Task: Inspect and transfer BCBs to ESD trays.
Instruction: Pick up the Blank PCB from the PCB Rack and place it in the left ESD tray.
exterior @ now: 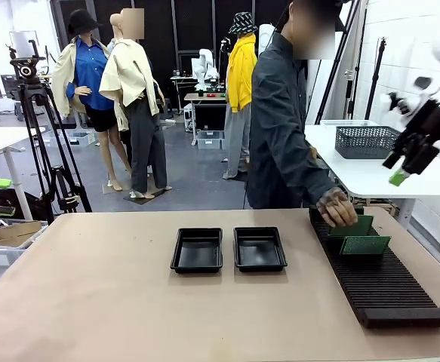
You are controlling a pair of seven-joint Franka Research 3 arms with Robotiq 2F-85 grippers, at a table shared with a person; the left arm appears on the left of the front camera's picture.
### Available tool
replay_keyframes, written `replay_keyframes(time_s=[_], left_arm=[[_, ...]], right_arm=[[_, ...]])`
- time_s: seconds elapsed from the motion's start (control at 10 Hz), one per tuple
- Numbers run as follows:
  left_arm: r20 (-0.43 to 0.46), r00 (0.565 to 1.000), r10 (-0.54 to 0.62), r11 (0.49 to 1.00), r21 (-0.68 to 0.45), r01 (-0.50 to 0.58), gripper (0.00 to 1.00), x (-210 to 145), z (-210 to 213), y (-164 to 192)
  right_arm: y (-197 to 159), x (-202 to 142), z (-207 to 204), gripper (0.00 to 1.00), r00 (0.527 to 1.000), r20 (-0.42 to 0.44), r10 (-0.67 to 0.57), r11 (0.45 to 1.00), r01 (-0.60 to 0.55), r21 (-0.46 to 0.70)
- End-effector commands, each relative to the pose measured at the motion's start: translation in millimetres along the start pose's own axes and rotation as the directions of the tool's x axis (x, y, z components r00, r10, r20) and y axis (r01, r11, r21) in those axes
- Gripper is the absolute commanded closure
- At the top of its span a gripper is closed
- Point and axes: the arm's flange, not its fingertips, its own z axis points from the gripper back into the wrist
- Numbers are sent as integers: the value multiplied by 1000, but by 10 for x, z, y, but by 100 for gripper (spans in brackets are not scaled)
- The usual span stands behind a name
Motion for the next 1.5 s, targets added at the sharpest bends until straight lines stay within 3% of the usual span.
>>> replay_keyframes(time_s=[0.0, 0.2, 0.3, 1.4], left_arm=[[1, 1000, 16, 1000, 7, -16, 0, 0, 2, -22], [1, 1000, 16, 1000, 7, -16, 0, 0, 2, -22], [1, 1000, 16, 1000, 7, -16, 0, 0, 2, -22], [1, 1000, 16, 1000, 7, -16, 0, 0, 2, -22]], right_arm=[[-81, -79, -285, 0, 997, -58, -59, 998, 59, 10], [-86, -117, -333, 0, 984, -171, -54, 997, 62, 40], [-17, -161, -114, 0, 998, -51, -38, 999, 39, 10], [-17, -161, -114, 0, 998, -51, -38, 999, 39, 10]])
